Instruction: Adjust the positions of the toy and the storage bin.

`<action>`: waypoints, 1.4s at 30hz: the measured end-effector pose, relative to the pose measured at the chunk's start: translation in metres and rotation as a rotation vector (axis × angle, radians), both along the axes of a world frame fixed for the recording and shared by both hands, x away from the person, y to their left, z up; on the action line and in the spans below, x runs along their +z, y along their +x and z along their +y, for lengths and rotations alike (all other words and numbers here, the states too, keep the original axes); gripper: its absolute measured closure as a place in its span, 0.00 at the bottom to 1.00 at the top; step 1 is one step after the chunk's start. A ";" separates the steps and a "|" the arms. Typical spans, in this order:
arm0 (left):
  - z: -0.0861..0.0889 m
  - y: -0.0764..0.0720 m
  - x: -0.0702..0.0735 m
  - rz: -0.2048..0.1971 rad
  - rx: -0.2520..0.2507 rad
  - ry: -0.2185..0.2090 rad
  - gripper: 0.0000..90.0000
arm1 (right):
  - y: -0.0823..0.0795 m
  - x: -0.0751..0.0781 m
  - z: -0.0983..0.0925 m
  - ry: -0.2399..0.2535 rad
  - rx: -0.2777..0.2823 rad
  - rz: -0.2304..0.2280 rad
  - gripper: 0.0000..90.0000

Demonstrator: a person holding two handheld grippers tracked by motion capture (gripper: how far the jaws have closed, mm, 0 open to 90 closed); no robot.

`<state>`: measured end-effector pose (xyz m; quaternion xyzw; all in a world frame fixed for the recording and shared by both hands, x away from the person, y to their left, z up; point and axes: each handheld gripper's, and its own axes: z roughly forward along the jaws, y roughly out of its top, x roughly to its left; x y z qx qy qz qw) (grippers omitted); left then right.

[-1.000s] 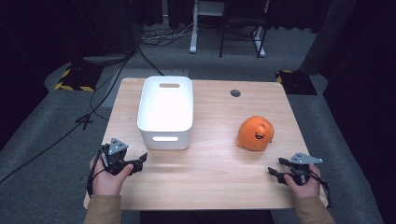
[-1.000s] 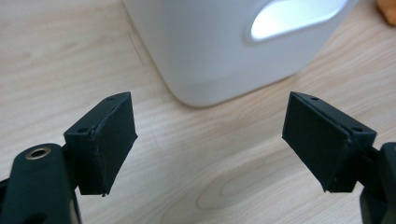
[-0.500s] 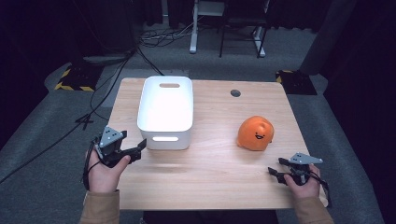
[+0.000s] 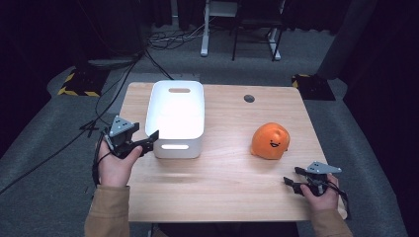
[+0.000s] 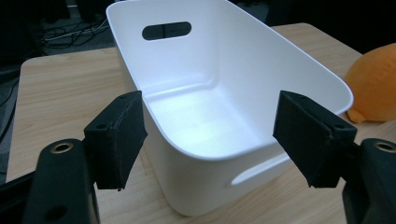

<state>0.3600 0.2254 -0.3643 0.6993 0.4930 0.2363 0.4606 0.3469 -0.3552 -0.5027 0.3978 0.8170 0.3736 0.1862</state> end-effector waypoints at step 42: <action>0.005 0.042 -0.048 0.048 -0.025 -0.093 0.44 | 0.000 0.000 0.000 0.001 0.000 0.000 0.36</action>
